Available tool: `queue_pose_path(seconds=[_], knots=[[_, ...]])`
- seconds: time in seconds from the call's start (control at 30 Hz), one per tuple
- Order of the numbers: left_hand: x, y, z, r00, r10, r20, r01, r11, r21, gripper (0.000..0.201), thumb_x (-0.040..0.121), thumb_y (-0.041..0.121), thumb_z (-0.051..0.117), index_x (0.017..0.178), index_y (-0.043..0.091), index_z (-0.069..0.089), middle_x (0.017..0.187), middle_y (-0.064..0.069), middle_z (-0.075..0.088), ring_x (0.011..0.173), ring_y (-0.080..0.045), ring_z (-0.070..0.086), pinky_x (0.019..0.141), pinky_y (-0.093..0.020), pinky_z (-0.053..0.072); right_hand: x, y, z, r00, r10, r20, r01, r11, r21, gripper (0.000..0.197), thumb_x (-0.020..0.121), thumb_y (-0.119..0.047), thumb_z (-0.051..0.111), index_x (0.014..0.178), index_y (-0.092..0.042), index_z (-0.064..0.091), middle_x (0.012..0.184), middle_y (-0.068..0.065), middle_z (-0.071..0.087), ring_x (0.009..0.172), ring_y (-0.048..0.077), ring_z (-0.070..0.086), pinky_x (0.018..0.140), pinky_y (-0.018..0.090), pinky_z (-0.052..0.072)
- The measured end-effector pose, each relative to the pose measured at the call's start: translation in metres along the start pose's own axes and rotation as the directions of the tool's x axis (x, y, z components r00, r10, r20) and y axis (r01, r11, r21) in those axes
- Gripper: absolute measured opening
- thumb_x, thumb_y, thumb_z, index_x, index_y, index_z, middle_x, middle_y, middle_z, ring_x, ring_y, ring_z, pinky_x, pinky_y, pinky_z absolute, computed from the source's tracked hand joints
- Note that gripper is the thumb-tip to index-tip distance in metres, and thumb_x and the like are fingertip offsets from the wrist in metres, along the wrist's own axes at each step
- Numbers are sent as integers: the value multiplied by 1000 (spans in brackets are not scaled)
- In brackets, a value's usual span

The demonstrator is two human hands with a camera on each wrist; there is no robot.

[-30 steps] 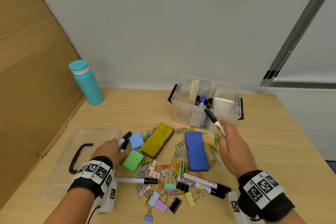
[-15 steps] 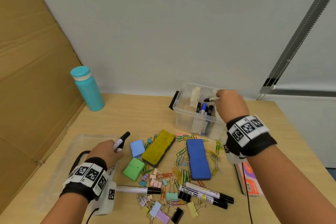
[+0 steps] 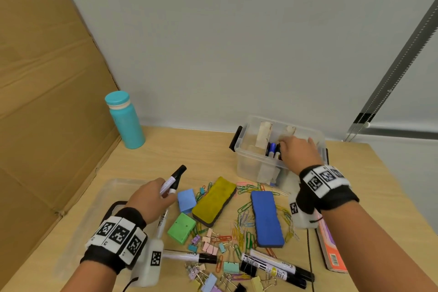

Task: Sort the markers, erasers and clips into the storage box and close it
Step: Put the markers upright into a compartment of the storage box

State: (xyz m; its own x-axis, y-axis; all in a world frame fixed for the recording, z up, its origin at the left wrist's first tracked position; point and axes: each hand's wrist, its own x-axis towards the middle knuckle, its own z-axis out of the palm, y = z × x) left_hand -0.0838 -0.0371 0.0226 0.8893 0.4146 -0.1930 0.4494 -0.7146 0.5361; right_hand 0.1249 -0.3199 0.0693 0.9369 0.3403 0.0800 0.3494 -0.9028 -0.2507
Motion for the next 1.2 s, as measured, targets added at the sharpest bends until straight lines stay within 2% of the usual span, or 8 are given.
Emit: queue_pose_path(seconds=[0.17, 0.4, 0.47, 0.57, 0.7, 0.8, 0.93, 1.2], knots=[[-4, 34, 11, 972, 231, 43, -214, 945, -249, 18, 95, 27, 49, 94, 9, 47, 72, -4, 42, 60, -14, 37, 57, -25, 33, -50, 11, 6, 942, -116, -316, 208, 938, 278, 28, 97, -20, 43, 118, -19, 60, 115, -4, 62, 107, 10, 55, 93, 26, 44], [-3, 130, 47, 920, 392, -9, -317, 728, -608, 7, 95, 17, 52, 92, 23, 51, 67, 12, 46, 51, 1, 44, 53, -14, 36, -96, -12, 28, 902, -432, 15, 369, 787, 494, 34, 91, -55, 40, 116, -35, 52, 98, -20, 59, 93, -5, 56, 82, 16, 48], [1, 144, 51, 925, 379, -20, -301, 701, -647, 8, 95, 15, 52, 99, 22, 52, 71, 12, 50, 51, 3, 48, 51, -11, 36, -101, -15, 31, 900, -433, 40, 334, 747, 575, 15, 94, -47, 46, 109, -47, 44, 86, -20, 57, 86, -3, 57, 77, 15, 47], [4, 155, 52, 927, 374, -28, -296, 683, -668, 9, 96, 14, 50, 104, 18, 52, 76, 7, 53, 50, 4, 49, 48, -9, 38, -98, -11, 32, 921, -389, 4, 302, 721, 624, 25, 96, -31, 50, 107, -51, 41, 82, -14, 59, 80, 2, 60, 73, 22, 52], [4, 151, 48, 954, 297, -44, -250, 706, -662, 18, 98, 25, 44, 115, 19, 48, 83, 4, 48, 63, -6, 45, 51, -10, 39, -80, -1, 14, 978, -140, -152, 205, 764, 612, 33, 95, -26, 50, 128, -28, 46, 86, -10, 61, 78, 2, 61, 71, 27, 56], [5, 135, 47, 972, 236, -14, -185, 721, -668, 18, 101, 24, 34, 115, 27, 45, 106, -6, 53, 68, -12, 44, 60, -23, 39, -50, 10, -7, 960, 44, -277, 106, 857, 504, 51, 95, -27, 52, 142, -17, 32, 71, -5, 60, 65, 4, 59, 58, 22, 51], [3, 114, 51, 980, 199, -10, -164, 778, -606, 25, 101, 13, 30, 117, 26, 44, 123, -16, 49, 71, -14, 47, 61, -26, 41, -5, 3, -10, 994, 40, -107, -25, 990, 137, 56, 93, -26, 48, 141, -15, 22, 67, 0, 56, 55, 18, 57, 46, 30, 44], [1, 92, 42, 979, 200, -26, -177, 787, -591, 42, 100, 9, 34, 141, 21, 36, 122, -12, 46, 74, -12, 52, 57, -13, 48, 34, -12, 0, 977, 63, 204, 11, 939, -344, 26, 91, -27, 52, 113, -13, 56, 105, 7, 63, 95, 27, 64, 73, 33, 47]])
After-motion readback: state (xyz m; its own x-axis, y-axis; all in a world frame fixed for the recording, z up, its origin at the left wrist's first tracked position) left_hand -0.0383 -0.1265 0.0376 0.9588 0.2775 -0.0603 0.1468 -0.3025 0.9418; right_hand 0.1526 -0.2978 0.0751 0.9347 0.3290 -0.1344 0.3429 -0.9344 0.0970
